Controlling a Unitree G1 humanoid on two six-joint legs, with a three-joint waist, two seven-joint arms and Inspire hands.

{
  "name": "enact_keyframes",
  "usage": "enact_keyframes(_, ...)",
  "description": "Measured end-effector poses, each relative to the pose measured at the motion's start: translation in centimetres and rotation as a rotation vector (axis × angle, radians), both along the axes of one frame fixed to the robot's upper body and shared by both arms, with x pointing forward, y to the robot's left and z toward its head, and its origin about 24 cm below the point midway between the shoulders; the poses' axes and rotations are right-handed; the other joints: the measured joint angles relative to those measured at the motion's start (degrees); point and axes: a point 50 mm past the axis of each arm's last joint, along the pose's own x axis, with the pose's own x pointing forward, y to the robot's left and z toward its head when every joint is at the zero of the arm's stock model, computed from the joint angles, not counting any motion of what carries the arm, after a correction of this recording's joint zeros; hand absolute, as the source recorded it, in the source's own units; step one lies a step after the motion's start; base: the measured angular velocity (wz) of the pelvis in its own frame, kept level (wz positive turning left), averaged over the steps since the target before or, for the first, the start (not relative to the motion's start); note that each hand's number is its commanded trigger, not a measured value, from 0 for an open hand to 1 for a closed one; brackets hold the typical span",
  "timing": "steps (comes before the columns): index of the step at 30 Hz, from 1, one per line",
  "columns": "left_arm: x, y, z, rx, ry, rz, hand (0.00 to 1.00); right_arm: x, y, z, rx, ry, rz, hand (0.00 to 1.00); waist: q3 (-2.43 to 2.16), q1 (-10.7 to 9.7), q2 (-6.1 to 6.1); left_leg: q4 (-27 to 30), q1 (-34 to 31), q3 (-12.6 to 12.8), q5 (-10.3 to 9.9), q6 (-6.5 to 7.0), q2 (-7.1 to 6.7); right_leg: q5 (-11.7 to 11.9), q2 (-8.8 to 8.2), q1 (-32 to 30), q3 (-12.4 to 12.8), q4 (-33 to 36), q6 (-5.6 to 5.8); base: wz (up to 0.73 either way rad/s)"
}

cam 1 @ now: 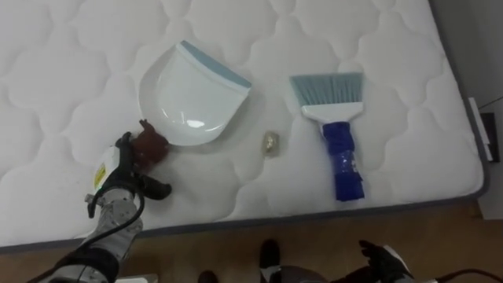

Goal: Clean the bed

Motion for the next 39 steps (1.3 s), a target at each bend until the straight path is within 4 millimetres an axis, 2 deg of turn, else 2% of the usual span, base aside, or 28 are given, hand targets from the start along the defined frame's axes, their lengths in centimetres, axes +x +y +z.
enact_keyframes(5, 0.5, 1.7, 1.1, 0.055, -0.023, 0.031, 1.00, -0.1, 0.0, 0.0, 0.001, 0.004, -0.003, 0.00, -0.01, -0.19, -0.11, 0.15, 0.14, 0.18, 0.00, 0.00, -0.10, -0.44, -0.33, -0.15, -0.21, 0.84, -0.10, -0.01)
enact_keyframes(12, 0.3, 1.7, 0.7, 0.062, 0.013, 0.047, 1.00, 0.1, 0.1, 0.0, 0.004, -0.003, 0.000, 0.00, -0.02, -0.36, -0.11, 0.14, 0.19, 0.19, 0.04, 0.07, -0.45, -0.73, -0.76, -0.42, -0.11, 1.56, 0.00, 0.00)
enact_keyframes(18, -0.2, 0.9, -0.3, 0.045, 0.078, 0.017, 1.00, 0.1, 0.1, 0.1, 0.005, -0.006, 0.000, 0.00, 0.00, -0.54, -0.16, 0.04, 0.17, 0.20, 0.17, 0.28, -0.74, -0.87, -1.20, -0.66, -0.15, 2.00, 0.14, 0.02)
enact_keyframes(25, -0.5, 0.9, -0.7, 0.044, 0.128, -0.003, 1.00, -0.1, 0.1, 0.0, 0.009, -0.001, -0.006, 0.00, -0.04, -1.48, -0.50, 0.60, 0.07, 0.23, 0.17, 0.29, -0.83, -1.18, -1.46, -0.70, -0.10, 2.44, 0.25, 0.03)
enact_keyframes(33, -0.4, 0.8, -0.6, 0.048, 0.119, -0.021, 1.00, -0.8, 0.0, -0.2, 0.014, 0.003, -0.039, 0.00, -0.04, -1.24, -0.50, 0.65, 0.09, 0.51, 0.21, 0.38, -0.73, -1.19, -1.34, -0.65, 0.11, 2.42, 0.22, 0.00)
enact_keyframes(39, -0.1, 1.3, 0.0, 0.123, 0.096, -0.069, 1.00, -1.2, -0.2, -0.3, 0.010, 0.012, -0.045, 0.00, -0.22, 0.17, -0.11, 0.75, -0.05, 1.28, 0.05, 0.51, -0.03, -0.91, -0.97, -0.68, -0.30, 2.61, -0.18, -0.01)
